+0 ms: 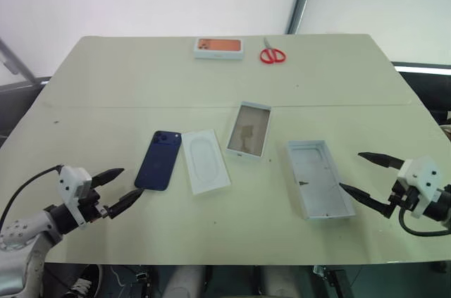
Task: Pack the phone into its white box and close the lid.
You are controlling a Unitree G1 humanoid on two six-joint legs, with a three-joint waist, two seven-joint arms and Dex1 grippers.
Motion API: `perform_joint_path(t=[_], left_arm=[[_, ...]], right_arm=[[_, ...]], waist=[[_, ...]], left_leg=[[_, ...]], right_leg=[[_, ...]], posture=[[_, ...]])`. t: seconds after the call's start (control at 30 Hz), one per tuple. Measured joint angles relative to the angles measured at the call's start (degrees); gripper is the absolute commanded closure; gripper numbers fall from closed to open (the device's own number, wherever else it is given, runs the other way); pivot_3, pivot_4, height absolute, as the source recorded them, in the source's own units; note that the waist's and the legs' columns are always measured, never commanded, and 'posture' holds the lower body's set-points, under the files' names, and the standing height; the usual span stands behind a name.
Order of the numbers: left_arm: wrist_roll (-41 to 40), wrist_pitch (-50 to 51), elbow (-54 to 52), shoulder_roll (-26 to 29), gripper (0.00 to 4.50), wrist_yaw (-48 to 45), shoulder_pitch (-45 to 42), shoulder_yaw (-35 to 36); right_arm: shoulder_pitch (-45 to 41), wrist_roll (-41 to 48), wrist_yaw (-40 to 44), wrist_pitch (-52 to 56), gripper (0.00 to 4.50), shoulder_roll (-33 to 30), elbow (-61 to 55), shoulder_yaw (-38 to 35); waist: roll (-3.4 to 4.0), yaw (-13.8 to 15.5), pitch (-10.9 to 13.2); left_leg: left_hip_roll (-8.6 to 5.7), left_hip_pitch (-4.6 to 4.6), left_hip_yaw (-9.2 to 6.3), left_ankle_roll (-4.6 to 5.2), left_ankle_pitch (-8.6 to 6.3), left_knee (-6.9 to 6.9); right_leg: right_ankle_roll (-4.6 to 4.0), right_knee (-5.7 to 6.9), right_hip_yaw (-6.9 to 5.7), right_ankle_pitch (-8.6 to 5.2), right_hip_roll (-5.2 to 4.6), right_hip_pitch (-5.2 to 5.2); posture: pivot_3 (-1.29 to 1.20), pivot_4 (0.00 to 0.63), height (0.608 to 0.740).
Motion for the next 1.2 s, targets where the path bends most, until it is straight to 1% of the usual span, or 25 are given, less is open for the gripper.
perform_joint_path(t=[0.13, 0.27, 0.8, 0.93, 1.03, 1.1, 1.2], left_arm=[[0.06, 0.16, 0.01, 0.43, 0.02, 0.7, -1.13, 0.13], [-0.15, 2.37, 0.01, 0.88, 0.02, 2.01, -3.48, 0.11], [-1.27, 4.31, 0.04, 0.86, 0.02, 2.43, -5.54, -0.13], [-3.65, 10.24, -2.46, 0.86, 0.02, 4.4, -5.87, -0.66], [-6.77, 16.5, -6.87, 0.55, 0.02, 7.26, -7.09, -2.05], [-9.76, 21.27, -10.52, -0.83, 0.02, 10.33, -7.85, -2.6], [-12.86, 27.38, -15.28, -1.9, 0.02, 14.34, -8.42, -5.86]], right_arm=[[-0.57, -0.59, -0.02, -0.03, 0.0, 0.0, 0.74, 0.77], [-1.27, -1.58, -0.45, -0.16, 0.0, 0.0, 1.78, 0.92], [-2.38, -1.4, -1.4, 2.39, 0.0, 0.01, 1.97, 2.08], [-2.98, 0.38, -0.82, 5.37, 0.0, -0.03, -0.19, 2.92], [-5.34, 1.65, -0.52, 8.27, 0.0, -0.24, -3.91, 5.08], [-7.57, 1.83, -0.5, 10.18, 0.0, -0.82, -6.31, 7.33], [-10.58, 2.05, -0.51, 12.76, 0.0, -1.01, -9.21, 10.33]], waist=[[0.0, 0.0, 0.0], [0.0, -0.02, 0.0], [0.0, -0.03, 0.0], [0.0, -0.04, 0.0], [0.01, -0.05, 0.0], [0.0, -0.09, 0.0], [0.0, -0.05, 0.01]], left_leg=[[0.0, 0.0, 0.0, 0.0, 0.0, 0.0], [-0.01, 0.01, 0.0, 0.0, 0.0, 0.0], [-0.01, 0.01, 0.0, 0.0, 0.0, 0.0], [-0.01, 0.01, -0.01, 0.0, 0.0, 0.0], [0.0, 0.01, -0.02, 0.0, 0.0, 0.02], [0.0, 0.01, -0.02, 0.0, 0.0, 0.01], [-0.01, 0.0, -0.04, 0.0, 0.0, -0.01]], right_leg=[[0.0, 0.0, -0.01, 0.0, 0.0, 0.0], [0.01, 0.0, -0.03, 0.0, 0.01, 0.01], [0.05, 0.01, -0.02, 0.03, 0.01, 0.0], [0.05, 0.01, -0.02, 0.03, 0.01, 0.0], [0.09, 0.02, -0.02, 0.05, 0.01, 0.0], [0.15, 0.01, -0.02, 0.08, 0.02, 0.0], [0.17, 0.02, -0.02, 0.09, 0.02, -0.01]], posture=[[0.0, 0.15, 0.74], [0.0, 0.15, 0.74], [0.0, 0.15, 0.74], [0.0, 0.15, 0.74], [0.0, 0.15, 0.74], [0.0, 0.15, 0.74], [0.0, 0.15, 0.74]])
